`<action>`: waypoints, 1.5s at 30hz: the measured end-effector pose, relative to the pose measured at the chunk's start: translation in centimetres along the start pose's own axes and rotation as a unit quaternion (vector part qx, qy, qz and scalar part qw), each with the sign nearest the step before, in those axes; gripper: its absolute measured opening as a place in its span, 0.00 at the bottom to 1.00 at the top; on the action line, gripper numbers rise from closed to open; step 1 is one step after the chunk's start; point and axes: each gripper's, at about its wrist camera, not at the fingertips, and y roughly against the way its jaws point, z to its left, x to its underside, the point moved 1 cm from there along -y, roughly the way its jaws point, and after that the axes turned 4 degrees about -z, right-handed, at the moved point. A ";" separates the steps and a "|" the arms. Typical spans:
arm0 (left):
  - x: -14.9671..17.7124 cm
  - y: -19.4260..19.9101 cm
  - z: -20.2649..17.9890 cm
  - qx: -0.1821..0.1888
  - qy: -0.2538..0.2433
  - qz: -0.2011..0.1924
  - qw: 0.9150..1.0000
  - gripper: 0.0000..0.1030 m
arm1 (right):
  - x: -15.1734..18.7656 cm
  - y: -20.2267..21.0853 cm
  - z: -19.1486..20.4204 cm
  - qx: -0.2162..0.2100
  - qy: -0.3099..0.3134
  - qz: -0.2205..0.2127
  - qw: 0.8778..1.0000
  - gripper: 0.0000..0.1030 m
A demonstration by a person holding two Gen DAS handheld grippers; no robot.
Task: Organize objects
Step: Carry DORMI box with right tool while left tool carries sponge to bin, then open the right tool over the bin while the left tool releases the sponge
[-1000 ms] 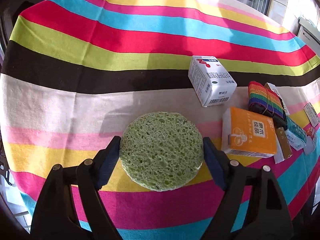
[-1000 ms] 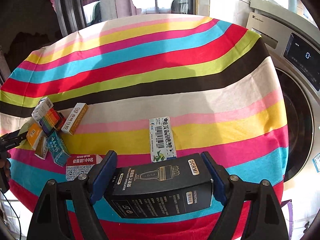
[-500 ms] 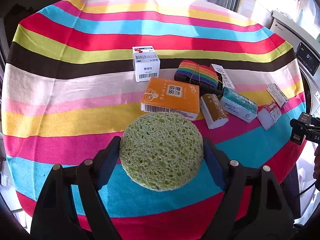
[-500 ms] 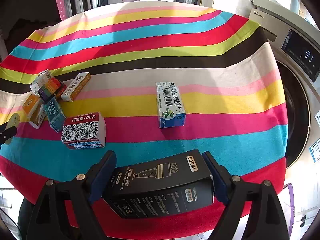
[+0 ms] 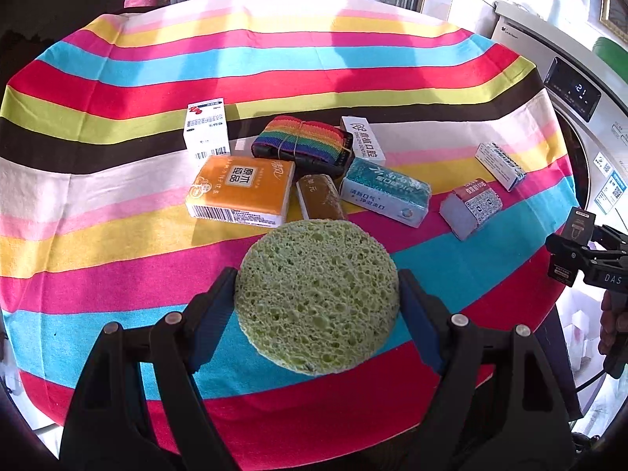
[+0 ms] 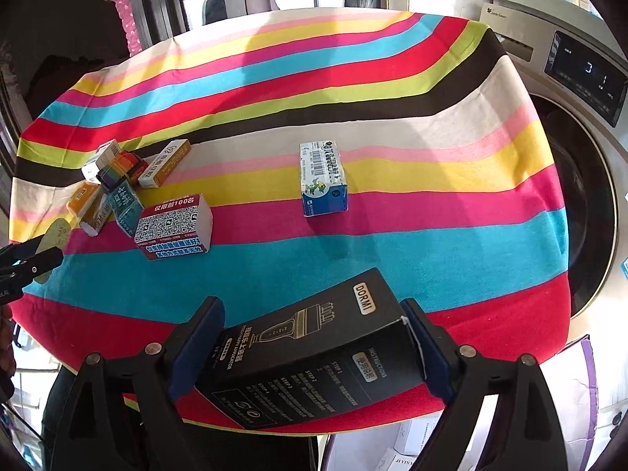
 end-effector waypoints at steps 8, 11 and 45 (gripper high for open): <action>-0.7 0.8 -5.1 0.042 -0.027 -0.014 0.999 0.80 | 0.3 2.1 -0.6 0.016 0.000 -0.022 1.000 0.87; -0.7 1.1 -7.6 0.062 -0.041 -0.016 0.997 0.80 | 0.5 3.3 -1.6 0.030 -0.004 -0.029 0.999 0.87; 3.4 1.8 -29.4 0.273 -0.193 0.050 0.941 0.99 | 8.8 9.6 -14.9 0.154 -0.139 0.009 0.978 0.95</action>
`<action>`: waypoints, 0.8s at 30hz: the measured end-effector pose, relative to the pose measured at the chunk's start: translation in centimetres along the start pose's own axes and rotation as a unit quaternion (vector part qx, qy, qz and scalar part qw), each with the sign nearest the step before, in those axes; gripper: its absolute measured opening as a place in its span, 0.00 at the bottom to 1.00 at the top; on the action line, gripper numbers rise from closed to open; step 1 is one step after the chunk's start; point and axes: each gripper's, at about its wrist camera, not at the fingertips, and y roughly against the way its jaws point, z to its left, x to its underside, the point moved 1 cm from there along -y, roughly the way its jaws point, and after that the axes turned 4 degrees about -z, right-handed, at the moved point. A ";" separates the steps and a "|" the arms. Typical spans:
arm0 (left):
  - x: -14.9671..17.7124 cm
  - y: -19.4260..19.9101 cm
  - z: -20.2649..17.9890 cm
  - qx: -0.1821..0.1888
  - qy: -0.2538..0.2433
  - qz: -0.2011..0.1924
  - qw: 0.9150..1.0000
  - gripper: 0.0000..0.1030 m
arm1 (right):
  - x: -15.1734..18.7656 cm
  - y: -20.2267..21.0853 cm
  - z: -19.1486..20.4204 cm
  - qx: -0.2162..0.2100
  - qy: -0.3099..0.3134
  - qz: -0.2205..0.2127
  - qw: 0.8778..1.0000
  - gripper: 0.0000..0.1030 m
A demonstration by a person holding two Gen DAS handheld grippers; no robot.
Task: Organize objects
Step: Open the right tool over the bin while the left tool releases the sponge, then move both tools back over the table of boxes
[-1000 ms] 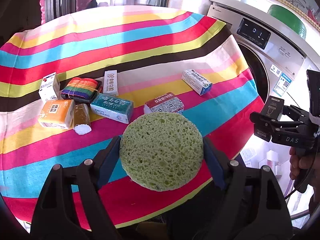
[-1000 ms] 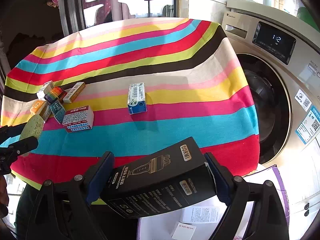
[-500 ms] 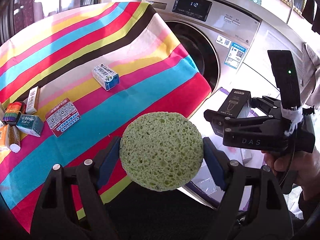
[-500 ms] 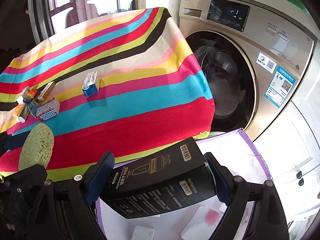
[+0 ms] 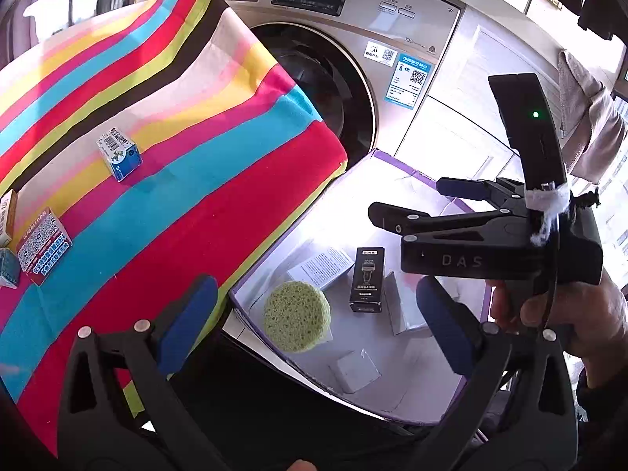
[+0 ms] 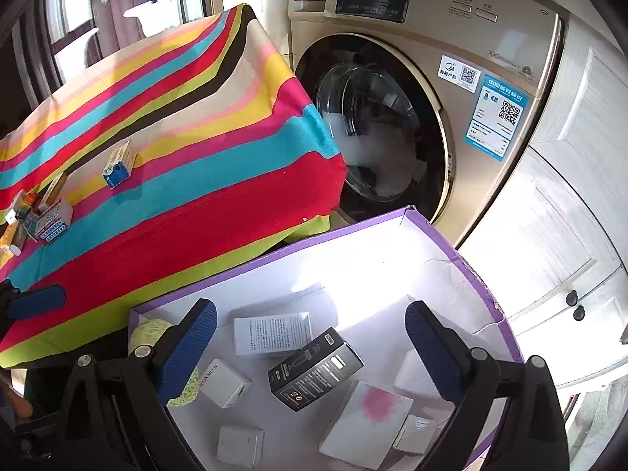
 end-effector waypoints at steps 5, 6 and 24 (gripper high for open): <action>0.2 0.4 0.4 -0.007 0.008 -0.003 1.000 0.99 | 0.0 0.2 -0.1 0.001 -0.002 -0.003 1.000 0.95; 0.2 0.5 0.5 -0.008 0.009 -0.004 1.000 0.99 | 0.0 0.2 0.0 0.002 0.001 -0.004 1.000 0.95; 3.4 5.4 6.7 -0.076 0.073 -0.050 0.993 0.99 | -0.4 0.0 3.3 -0.025 0.018 -0.012 0.999 0.95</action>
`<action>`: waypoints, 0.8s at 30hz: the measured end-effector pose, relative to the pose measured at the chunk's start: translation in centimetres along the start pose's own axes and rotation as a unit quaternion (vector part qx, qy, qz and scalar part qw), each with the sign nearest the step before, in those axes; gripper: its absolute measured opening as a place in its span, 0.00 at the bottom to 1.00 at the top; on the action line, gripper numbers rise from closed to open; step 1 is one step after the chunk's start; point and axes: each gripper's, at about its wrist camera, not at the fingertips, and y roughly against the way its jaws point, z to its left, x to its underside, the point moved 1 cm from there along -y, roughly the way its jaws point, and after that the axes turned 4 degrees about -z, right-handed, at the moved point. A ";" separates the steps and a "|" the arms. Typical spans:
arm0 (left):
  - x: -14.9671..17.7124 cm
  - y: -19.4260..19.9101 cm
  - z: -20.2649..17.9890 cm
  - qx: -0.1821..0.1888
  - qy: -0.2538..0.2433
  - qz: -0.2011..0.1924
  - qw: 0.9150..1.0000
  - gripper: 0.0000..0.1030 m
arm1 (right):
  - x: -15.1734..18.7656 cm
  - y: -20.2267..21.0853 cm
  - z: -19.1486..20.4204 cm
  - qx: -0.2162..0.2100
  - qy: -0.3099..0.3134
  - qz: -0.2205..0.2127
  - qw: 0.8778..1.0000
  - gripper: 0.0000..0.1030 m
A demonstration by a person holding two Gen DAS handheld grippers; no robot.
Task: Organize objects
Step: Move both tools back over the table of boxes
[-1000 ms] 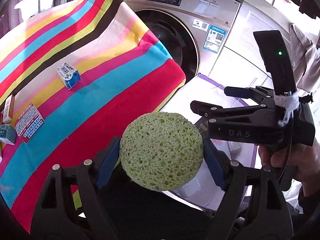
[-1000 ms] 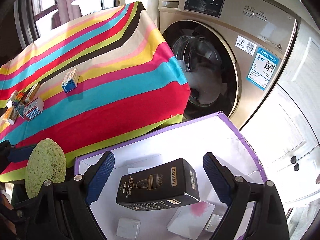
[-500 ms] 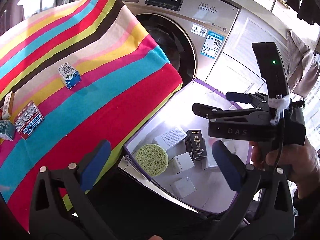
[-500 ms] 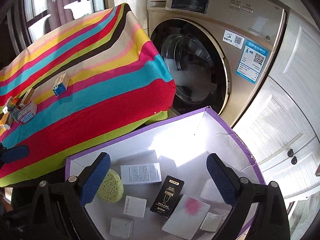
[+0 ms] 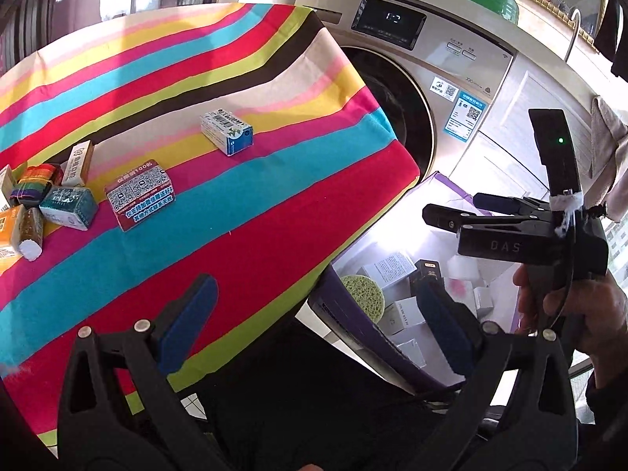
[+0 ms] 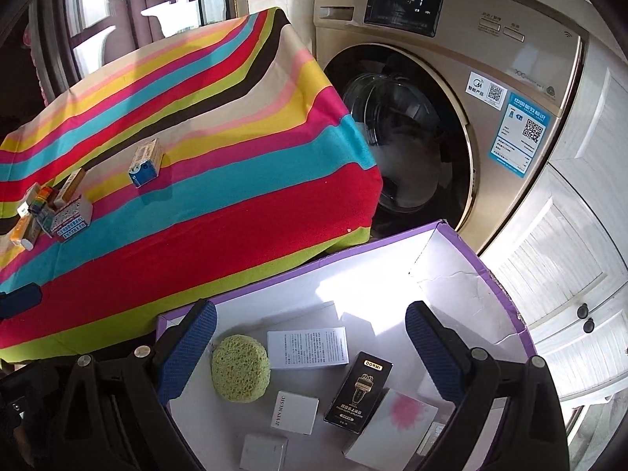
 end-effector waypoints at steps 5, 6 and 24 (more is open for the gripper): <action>0.7 1.8 4.1 -0.032 0.046 -0.028 0.998 0.99 | -0.6 -0.4 2.6 -0.022 0.014 0.000 1.000 0.95; 0.8 2.0 5.0 -0.038 0.058 -0.034 0.997 0.99 | -0.8 -0.5 3.3 -0.028 0.019 0.001 0.999 0.95; 1.6 6.8 20.3 -0.195 0.156 -0.104 0.963 0.94 | -7.0 -4.5 13.5 -0.076 0.102 -0.018 0.992 0.95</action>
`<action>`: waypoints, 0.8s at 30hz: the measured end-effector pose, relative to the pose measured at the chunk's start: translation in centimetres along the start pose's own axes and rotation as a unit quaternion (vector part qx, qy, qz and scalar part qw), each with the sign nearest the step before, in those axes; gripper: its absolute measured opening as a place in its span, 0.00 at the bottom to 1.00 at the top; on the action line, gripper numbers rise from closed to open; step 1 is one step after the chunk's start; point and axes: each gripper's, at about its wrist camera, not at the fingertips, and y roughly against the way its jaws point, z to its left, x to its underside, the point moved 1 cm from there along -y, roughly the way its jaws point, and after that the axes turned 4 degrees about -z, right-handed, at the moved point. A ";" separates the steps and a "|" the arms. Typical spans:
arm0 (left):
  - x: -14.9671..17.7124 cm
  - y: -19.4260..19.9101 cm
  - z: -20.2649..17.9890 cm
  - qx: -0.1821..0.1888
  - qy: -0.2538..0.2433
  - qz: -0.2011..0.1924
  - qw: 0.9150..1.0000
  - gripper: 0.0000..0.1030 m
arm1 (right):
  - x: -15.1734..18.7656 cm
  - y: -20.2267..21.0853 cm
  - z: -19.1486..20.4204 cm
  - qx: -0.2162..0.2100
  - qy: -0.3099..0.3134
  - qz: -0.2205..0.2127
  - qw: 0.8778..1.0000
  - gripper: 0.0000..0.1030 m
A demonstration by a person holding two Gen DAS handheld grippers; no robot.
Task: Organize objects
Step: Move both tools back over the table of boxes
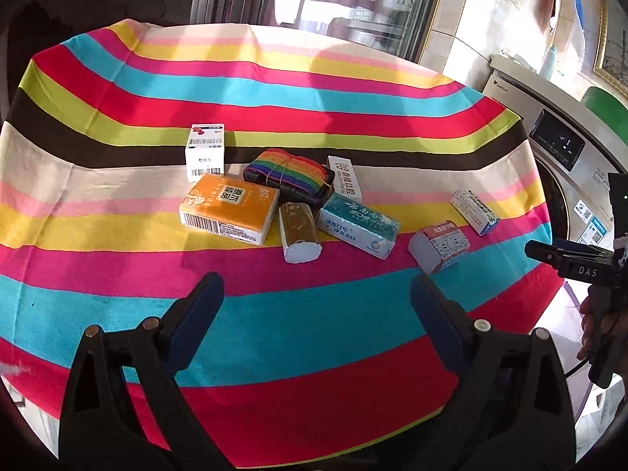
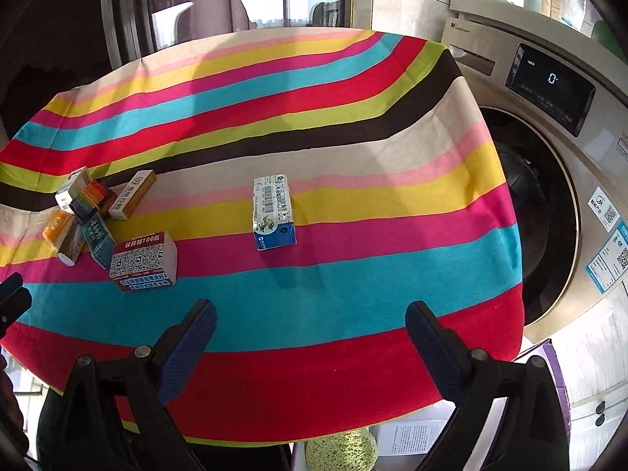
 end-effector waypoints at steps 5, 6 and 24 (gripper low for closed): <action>-1.5 -1.3 3.1 -0.023 -0.002 0.002 1.000 0.94 | -2.3 -2.0 1.1 -0.008 0.015 -0.005 1.000 0.95; -1.8 -1.7 3.5 -0.026 -0.003 0.003 1.000 0.94 | -2.7 -2.3 1.2 -0.008 0.018 -0.006 1.000 0.95; -3.3 -8.5 6.0 -0.025 -0.057 0.084 0.994 0.90 | -5.6 -8.7 3.4 -0.027 0.031 0.032 0.999 0.92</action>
